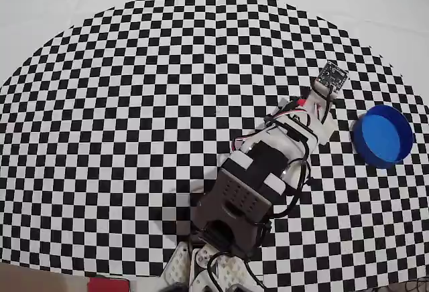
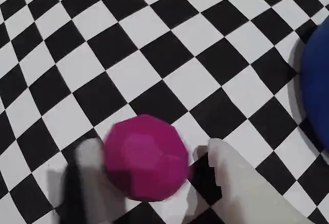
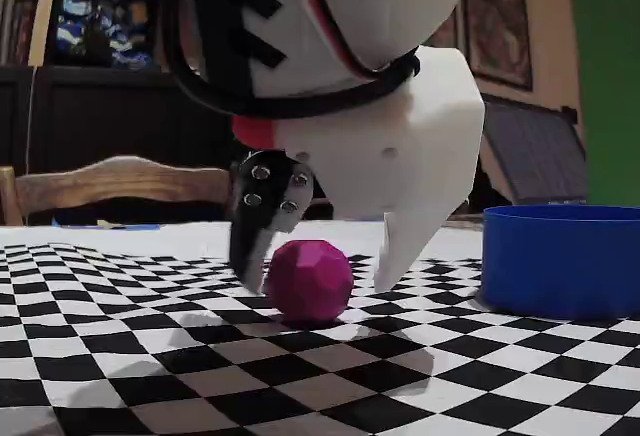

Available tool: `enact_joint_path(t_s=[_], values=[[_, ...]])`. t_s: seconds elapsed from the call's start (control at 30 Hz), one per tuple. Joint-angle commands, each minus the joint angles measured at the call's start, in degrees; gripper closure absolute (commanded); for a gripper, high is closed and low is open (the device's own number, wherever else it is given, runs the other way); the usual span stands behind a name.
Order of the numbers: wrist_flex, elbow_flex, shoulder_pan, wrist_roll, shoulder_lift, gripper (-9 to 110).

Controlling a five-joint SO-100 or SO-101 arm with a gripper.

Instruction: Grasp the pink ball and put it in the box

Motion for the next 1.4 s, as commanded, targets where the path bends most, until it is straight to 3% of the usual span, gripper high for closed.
enact_joint_path(t_s=[0.0,1.37], values=[[-1.0,-1.3,0.2,-0.4,0.4,101],[1.3,1.7,1.1,-0.4,14.7,101]])
